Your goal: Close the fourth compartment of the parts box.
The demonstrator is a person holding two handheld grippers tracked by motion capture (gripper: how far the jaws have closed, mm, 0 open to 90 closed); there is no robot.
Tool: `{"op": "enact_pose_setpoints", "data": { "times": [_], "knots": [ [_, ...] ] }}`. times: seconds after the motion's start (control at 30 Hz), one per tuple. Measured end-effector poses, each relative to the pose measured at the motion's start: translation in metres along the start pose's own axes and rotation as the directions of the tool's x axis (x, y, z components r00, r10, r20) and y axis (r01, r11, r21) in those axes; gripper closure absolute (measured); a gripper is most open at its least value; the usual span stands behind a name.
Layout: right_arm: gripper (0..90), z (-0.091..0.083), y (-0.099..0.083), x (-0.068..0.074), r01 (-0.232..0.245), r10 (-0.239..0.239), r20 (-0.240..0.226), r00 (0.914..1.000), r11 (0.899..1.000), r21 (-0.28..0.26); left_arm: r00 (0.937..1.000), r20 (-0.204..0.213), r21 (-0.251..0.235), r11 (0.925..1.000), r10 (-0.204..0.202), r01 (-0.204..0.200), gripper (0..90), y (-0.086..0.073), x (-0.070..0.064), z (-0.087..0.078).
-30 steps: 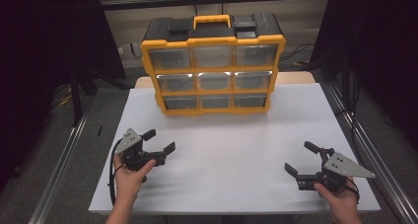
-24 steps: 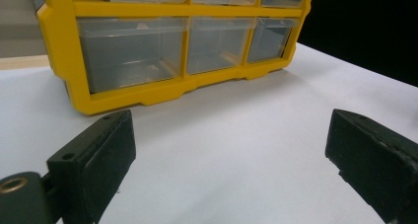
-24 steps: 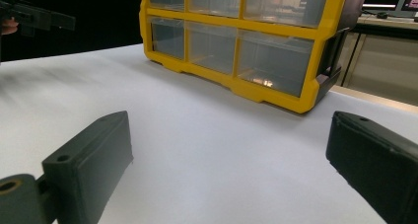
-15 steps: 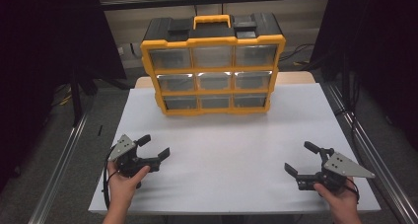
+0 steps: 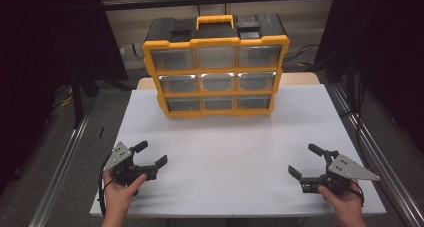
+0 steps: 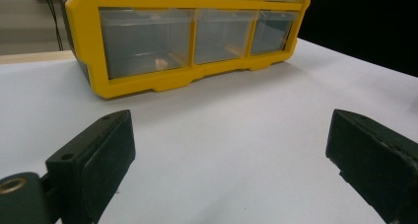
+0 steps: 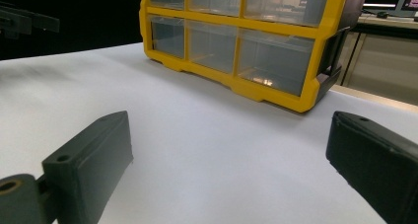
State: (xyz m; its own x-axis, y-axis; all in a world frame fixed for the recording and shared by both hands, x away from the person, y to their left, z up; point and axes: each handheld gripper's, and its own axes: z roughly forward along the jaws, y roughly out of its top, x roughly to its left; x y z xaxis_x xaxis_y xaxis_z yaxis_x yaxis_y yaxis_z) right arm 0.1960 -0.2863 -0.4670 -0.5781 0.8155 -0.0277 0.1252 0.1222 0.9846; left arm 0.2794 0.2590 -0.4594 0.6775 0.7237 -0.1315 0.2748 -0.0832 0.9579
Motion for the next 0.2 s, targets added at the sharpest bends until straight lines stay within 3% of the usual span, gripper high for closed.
{"op": "enact_pose_setpoints", "data": {
  "times": [0.2],
  "knots": [
    [3.3,0.0001,-0.0002,0.0004,0.001,-0.001,0.001,1.0,1.0,0.0,1.0,0.002,0.01,0.9999,0.002,-0.002,4.6,-0.0016,0.0008,0.0013]
  ]
}}
